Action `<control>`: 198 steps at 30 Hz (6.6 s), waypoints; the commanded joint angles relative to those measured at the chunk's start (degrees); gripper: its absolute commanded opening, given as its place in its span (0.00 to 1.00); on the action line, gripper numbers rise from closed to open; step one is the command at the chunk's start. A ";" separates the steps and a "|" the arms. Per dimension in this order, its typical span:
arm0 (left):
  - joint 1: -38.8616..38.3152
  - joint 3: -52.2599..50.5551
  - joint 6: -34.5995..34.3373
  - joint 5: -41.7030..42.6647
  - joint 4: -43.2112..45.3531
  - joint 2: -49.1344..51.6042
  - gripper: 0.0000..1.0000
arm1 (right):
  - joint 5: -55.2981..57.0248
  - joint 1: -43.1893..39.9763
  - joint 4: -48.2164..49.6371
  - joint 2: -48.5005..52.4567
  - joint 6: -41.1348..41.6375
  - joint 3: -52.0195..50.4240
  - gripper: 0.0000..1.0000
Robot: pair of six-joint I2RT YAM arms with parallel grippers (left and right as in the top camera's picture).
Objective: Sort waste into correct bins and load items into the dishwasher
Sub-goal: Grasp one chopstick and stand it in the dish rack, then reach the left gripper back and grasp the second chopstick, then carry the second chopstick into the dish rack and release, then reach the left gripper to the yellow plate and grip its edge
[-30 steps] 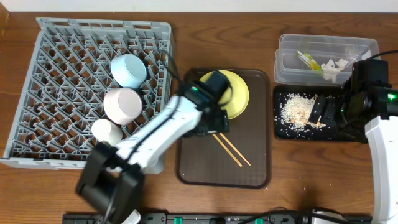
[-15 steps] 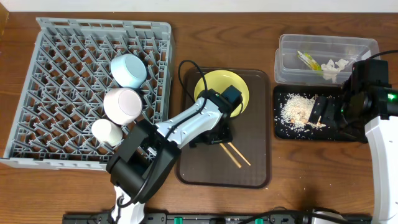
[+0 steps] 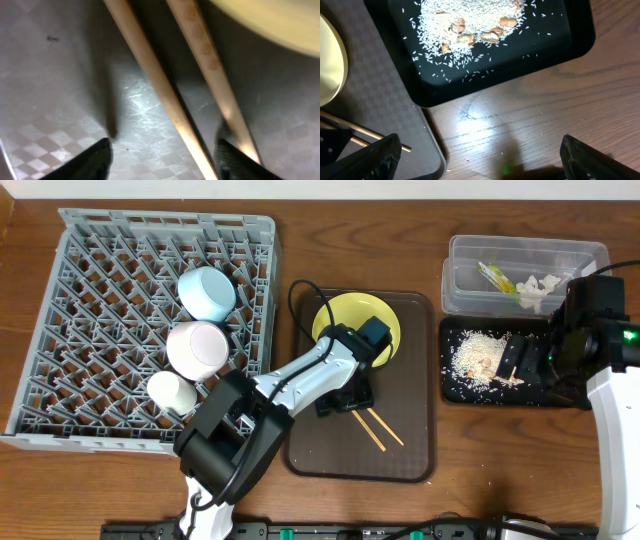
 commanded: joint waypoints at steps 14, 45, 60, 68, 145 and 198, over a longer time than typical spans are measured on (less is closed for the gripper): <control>-0.04 -5.84 -0.02 2.23 3.26 0.72 0.45 | 0.37 -0.52 -0.15 -0.42 -0.87 0.98 0.99; 13.81 -1.90 30.95 -2.32 -1.38 -22.69 0.08 | 0.37 -0.52 -0.44 -0.42 -1.29 0.98 0.99; 31.45 -1.57 49.96 -2.32 -3.21 -26.12 0.09 | 0.37 -0.52 -0.44 -0.42 -1.27 0.98 0.99; 32.24 -1.57 49.96 -2.32 -3.26 -21.24 0.24 | 0.37 -0.52 -0.46 -0.42 -1.27 0.98 0.99; 14.23 0.28 33.20 -3.85 -0.44 -22.91 0.08 | 0.33 -0.52 -0.70 -0.42 -1.29 0.98 0.99; -1.90 2.01 64.22 -0.50 24.26 -3.56 0.70 | -0.04 -0.52 -0.48 -0.42 -1.27 0.98 0.99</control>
